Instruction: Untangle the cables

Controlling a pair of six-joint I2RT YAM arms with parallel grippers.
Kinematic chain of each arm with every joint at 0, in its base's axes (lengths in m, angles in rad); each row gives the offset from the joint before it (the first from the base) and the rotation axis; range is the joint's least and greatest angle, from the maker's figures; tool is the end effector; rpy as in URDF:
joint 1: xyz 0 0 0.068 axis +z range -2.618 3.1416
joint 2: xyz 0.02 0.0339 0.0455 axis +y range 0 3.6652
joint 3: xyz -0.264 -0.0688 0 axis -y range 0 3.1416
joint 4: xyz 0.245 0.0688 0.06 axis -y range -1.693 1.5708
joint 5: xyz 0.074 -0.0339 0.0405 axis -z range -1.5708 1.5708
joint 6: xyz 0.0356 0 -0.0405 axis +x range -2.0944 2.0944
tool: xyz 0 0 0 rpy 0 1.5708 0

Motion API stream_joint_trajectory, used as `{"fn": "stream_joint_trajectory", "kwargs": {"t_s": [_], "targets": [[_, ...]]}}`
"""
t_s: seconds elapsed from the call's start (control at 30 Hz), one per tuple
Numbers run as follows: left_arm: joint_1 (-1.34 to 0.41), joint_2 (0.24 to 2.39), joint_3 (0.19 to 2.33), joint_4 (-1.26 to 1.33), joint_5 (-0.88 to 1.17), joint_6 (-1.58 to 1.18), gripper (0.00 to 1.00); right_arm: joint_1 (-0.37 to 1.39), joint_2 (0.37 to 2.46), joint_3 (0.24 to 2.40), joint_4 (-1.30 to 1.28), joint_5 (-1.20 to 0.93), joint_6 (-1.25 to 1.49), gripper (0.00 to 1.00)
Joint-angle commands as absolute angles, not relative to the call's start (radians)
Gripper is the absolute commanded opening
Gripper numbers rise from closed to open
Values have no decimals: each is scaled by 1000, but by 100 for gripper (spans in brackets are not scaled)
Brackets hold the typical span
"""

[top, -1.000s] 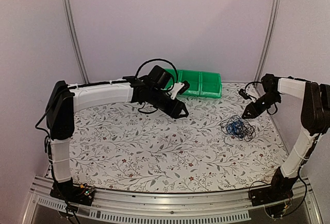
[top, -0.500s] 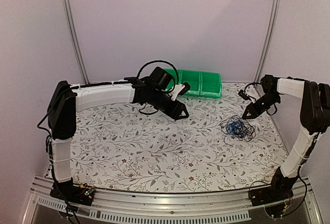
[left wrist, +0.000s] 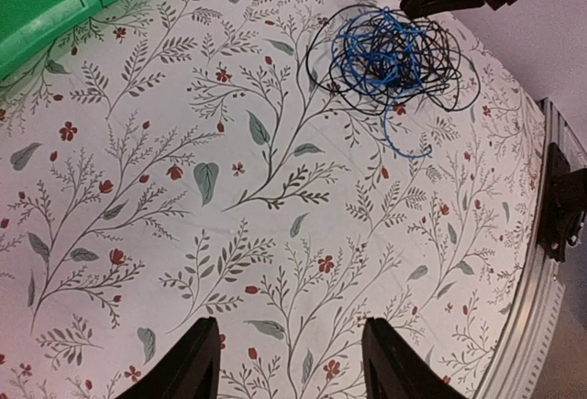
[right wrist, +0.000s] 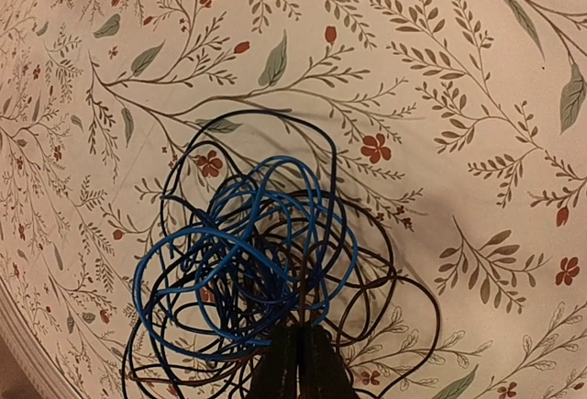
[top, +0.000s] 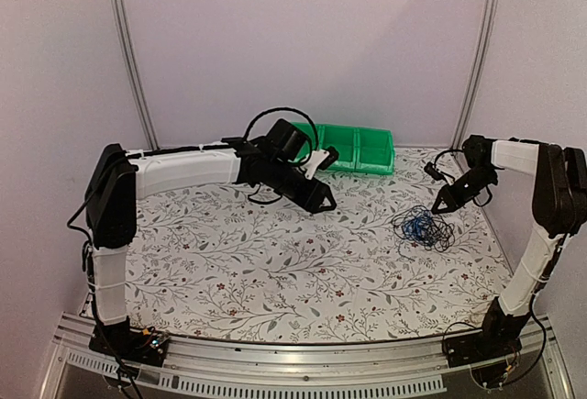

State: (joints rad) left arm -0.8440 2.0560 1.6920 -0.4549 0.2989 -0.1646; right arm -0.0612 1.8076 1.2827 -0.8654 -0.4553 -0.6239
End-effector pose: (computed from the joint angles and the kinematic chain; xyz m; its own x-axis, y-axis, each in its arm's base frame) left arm 0.3026 -0.3561 0.2370 -0.6177 0.4590 -0.6385 0.7568 0.5676 -0.3241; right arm 0.3434 -0.0054 0.1950 -0.7830 -0.4777 -0.3984 -0.5930 0.7666 0.2462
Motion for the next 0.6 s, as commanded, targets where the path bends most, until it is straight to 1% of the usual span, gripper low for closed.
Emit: {"fn": "stream_joint_trajectory", "kwargs": {"t_s": [0.0, 0.03, 0.17, 0.3, 0.4, 0.57], "targets": [[-851, 2069, 1724, -457, 298, -151, 56, -63, 1817, 1287, -868, -456, -609, 2], [-852, 2068, 1724, -457, 297, -150, 56, -63, 1814, 1295, -875, -461, -608, 0], [-851, 2059, 1736, -459, 275, -149, 55, -57, 1759, 1380, -975, -528, -615, 0], [-851, 2042, 1769, -415, 229, -144, 55, -10, 1667, 1488, -1083, -607, -661, 0], [-851, 2028, 1810, -338, 202, -137, 56, 75, 1602, 1548, -1170, -633, -695, 0], [-871, 2016, 1874, -142, 223, -112, 60, 160, 1533, 1642, -1261, -666, -718, 0]]}}
